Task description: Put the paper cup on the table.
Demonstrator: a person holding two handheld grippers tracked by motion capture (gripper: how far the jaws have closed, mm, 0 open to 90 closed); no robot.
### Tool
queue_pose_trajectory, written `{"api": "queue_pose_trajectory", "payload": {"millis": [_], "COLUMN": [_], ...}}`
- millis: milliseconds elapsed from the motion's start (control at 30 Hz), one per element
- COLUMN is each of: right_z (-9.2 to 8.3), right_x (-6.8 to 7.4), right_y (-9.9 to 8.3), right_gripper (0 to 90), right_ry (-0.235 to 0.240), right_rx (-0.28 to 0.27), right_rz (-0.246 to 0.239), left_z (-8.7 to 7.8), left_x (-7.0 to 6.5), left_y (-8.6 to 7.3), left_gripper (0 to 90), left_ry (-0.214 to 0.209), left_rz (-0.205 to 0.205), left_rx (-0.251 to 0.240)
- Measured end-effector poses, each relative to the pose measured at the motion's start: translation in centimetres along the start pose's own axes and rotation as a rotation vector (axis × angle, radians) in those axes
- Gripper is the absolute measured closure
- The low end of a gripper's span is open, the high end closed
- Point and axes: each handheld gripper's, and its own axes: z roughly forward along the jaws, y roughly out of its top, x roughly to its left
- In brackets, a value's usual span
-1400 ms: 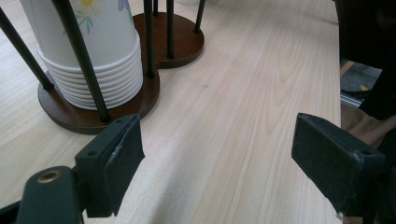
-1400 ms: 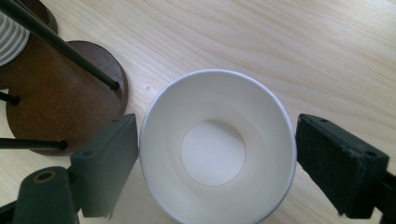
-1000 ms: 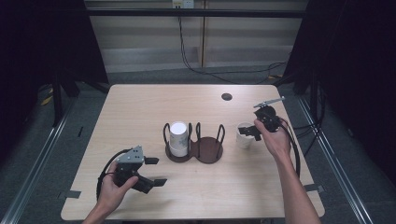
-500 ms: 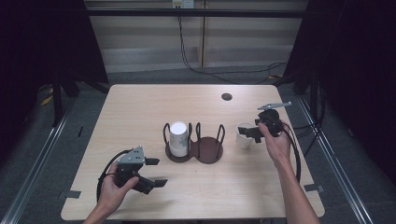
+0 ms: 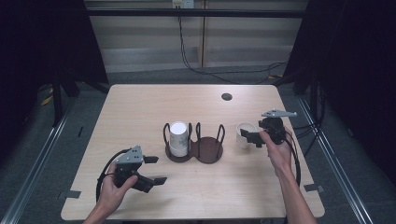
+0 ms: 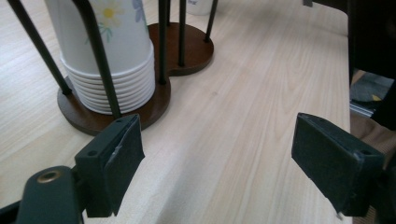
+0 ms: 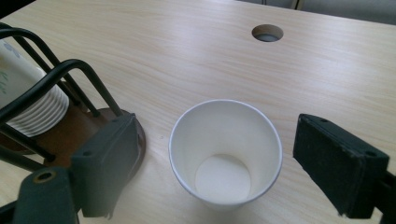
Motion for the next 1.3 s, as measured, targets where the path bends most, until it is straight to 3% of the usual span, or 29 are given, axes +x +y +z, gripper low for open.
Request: {"api": "queue_pose_trajectory", "payload": {"millis": [433,833,1167,1300], "right_z": [-1.6,-2.1,-2.6,-2.9], "right_x": [1.7,3.4,6.0,7.0], "right_y": [-1.7,-4.3,-5.8,-6.5], "right_gripper": [13.8,14.2,14.4,14.6], "right_ry": [0.013,0.051,0.107,0.133], "right_rx": [-0.078,-0.084,-0.086,-0.099], "right_rz": [0.004,0.011,-0.004,0.004], "left_z": [0.1,0.1,-0.3,-0.1], "left_x": [0.0,0.0,0.2,0.2], "left_y": [-0.2,-0.2,-0.2,-0.3], "left_gripper": [16.6,16.6,16.3,16.3], "left_ry": [0.005,0.018,0.005,0.007], "left_rz": [-0.009,-0.001,-0.031,-0.021], "left_rx": [-0.012,-0.012,-0.060,-0.047]}}
